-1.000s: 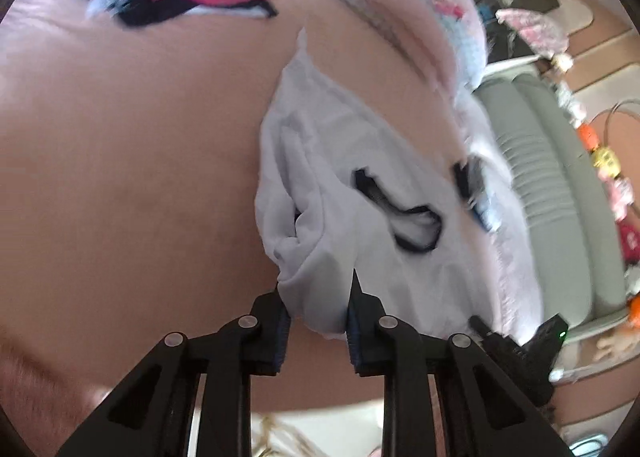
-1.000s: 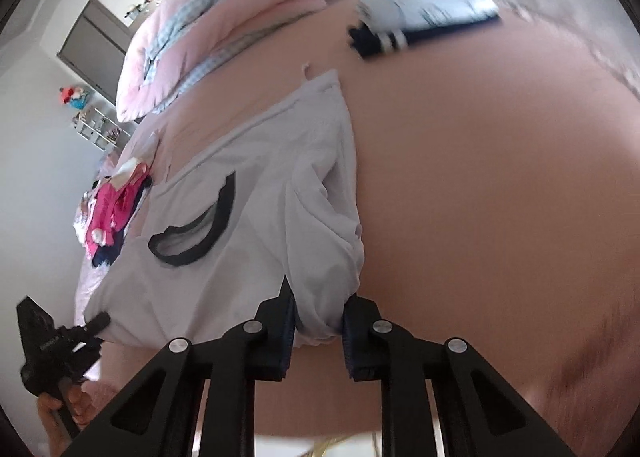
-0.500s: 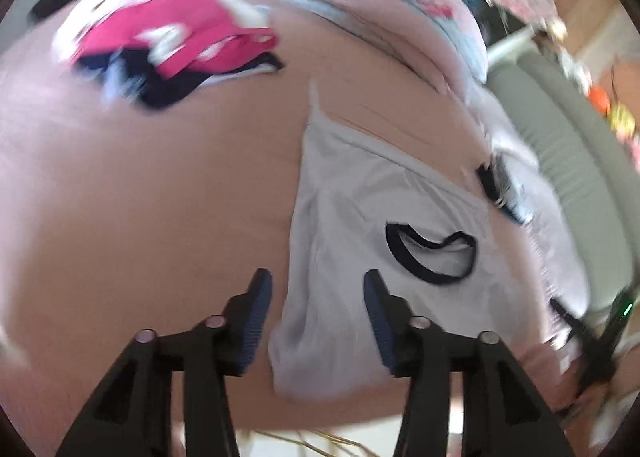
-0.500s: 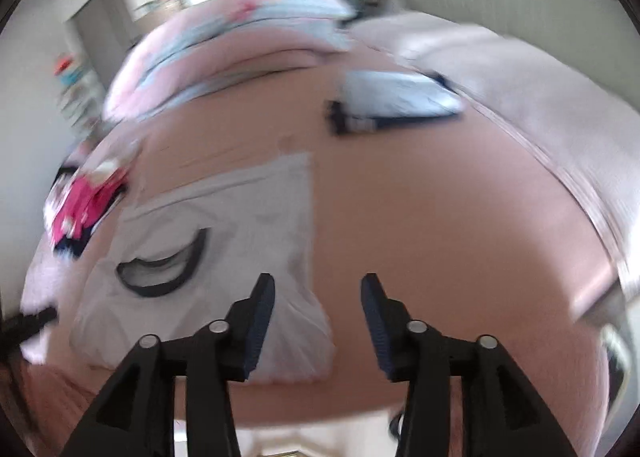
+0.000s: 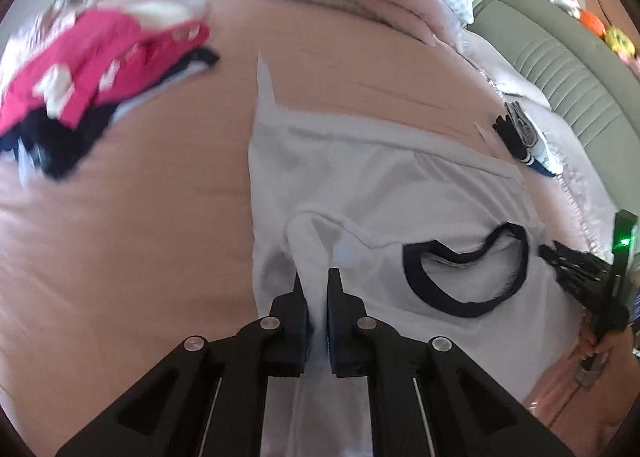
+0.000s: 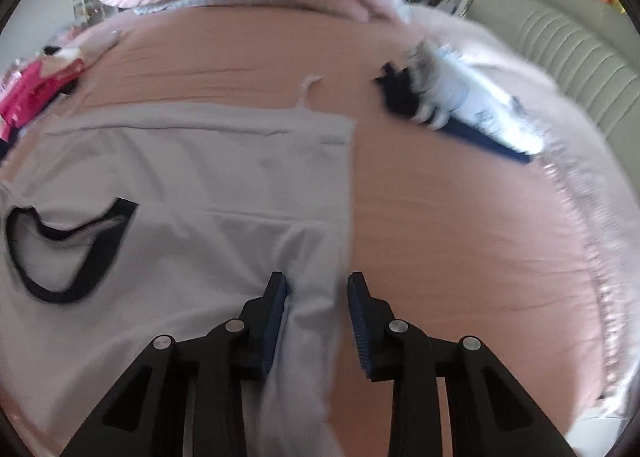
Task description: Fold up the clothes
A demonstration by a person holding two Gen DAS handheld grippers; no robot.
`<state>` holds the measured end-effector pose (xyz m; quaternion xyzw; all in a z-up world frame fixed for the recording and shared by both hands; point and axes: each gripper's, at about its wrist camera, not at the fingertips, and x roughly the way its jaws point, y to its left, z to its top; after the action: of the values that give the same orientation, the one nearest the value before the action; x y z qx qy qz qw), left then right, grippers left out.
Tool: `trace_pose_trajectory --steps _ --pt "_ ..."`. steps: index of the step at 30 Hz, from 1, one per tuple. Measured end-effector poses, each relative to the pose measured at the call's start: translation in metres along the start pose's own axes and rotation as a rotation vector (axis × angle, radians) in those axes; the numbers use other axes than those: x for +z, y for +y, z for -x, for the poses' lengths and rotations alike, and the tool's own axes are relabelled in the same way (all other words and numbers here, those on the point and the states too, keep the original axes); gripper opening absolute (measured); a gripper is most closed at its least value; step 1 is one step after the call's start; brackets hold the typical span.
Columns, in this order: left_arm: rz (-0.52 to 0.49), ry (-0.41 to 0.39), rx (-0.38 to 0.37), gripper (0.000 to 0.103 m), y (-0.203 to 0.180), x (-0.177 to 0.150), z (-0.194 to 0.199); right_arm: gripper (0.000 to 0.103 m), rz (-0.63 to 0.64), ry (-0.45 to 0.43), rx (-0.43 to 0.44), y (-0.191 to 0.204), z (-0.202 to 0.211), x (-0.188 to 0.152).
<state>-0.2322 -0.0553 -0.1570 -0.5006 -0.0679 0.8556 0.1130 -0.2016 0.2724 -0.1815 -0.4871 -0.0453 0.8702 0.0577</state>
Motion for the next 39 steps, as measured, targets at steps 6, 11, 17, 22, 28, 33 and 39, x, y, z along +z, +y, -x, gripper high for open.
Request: trace_pose_trajectory --steps 6,11,17,22,28,33,39 --pt "0.044 0.076 0.035 0.01 0.016 0.005 -0.026 0.032 -0.054 -0.035 0.014 -0.019 0.008 -0.005" --pt "-0.077 -0.146 0.061 0.01 -0.016 0.007 0.029 0.036 -0.094 -0.114 0.189 -0.025 0.044 0.014" --pt "-0.278 0.149 -0.088 0.01 -0.064 0.005 -0.023 0.036 0.222 0.074 0.302 0.037 0.022 0.029" --pt "-0.346 0.123 -0.109 0.01 -0.074 0.016 -0.048 0.036 0.309 0.077 0.269 0.066 -0.003 0.029" --pt "-0.244 -0.025 -0.035 0.011 -0.06 0.035 -0.068 0.037 0.014 -0.031 0.272 0.039 -0.018 0.036" --pt "-0.234 -0.034 -0.035 0.012 -0.065 0.038 -0.058 0.037 0.011 -0.045 0.226 0.04 -0.014 0.038" --pt "-0.291 0.011 -0.115 0.012 -0.074 0.018 -0.015 0.038 -0.001 -0.076 0.274 0.052 0.028 0.022"
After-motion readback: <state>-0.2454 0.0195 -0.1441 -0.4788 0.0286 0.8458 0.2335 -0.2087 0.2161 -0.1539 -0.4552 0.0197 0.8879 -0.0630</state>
